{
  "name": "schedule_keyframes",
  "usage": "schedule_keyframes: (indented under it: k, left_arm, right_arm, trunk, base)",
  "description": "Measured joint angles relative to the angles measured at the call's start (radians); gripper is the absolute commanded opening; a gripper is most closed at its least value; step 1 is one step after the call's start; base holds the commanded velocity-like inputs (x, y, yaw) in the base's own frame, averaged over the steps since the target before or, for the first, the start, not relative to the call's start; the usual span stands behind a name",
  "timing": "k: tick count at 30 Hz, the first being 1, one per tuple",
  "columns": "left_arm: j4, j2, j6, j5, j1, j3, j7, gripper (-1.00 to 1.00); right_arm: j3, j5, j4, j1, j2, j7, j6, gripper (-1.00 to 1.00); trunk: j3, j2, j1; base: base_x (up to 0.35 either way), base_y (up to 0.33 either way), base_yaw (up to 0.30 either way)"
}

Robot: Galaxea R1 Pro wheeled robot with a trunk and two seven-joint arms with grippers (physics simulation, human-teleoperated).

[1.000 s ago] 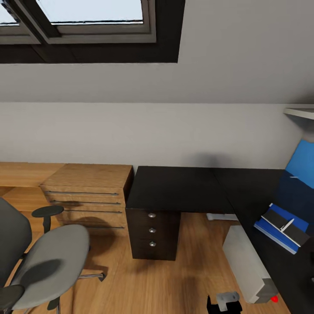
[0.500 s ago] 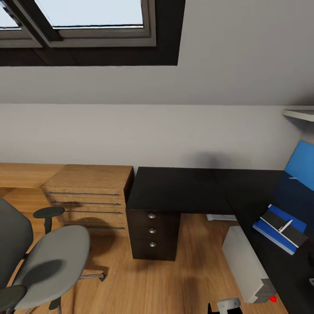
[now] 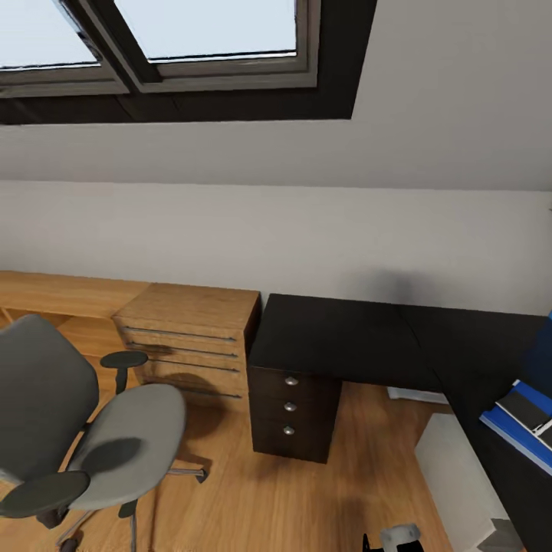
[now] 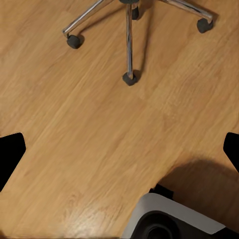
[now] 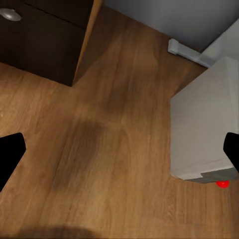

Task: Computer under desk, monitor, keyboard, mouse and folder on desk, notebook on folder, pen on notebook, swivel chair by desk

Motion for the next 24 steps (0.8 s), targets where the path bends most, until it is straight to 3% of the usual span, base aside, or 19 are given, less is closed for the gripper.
schedule_keyframes:
  k: [10, 13, 15, 23, 24]
  left_arm:
    - [0.000, 0.000, 0.000, 0.001, 0.000, 0.000, 0.001, 1.00]
    - [0.002, 0.001, 0.001, 0.001, 0.000, 0.000, 0.000, 1.00]
    - [0.003, 0.001, 0.003, 0.001, 0.000, 0.000, -0.002, 1.00]
    - [0.004, 0.002, 0.010, 0.002, 0.000, 0.000, -0.007, 1.00]
    - [0.005, 0.002, 0.013, 0.002, 0.000, 0.000, -0.008, 1.00]
  right_arm:
    - [-0.002, -0.009, -0.002, 0.000, 0.012, -0.001, -0.011, 1.00]
    - [-0.004, -0.010, 0.000, 0.000, 0.011, -0.001, -0.077, 1.00]
    - [-0.004, -0.011, 0.003, 0.008, 0.010, 0.001, -0.194, 1.00]
    - [-0.005, -0.006, 0.006, 0.033, 0.007, 0.001, -0.408, 1.00]
    - [-0.005, -0.006, 0.006, 0.043, 0.007, -0.001, -0.461, 1.00]
  trunk:
    - [0.031, 0.070, -0.038]
    - [0.041, 0.091, -0.050]
    - [0.047, 0.105, -0.058]
    - [0.072, 0.162, -0.088]
    - [0.076, 0.169, -0.092]
  base:
    - [0.000, 0.000, 0.280]
    - [0.000, 0.000, 0.283]
    - [0.000, 0.000, 0.283]
    - [0.000, 0.000, 0.284]
    - [0.000, 0.000, 0.284]
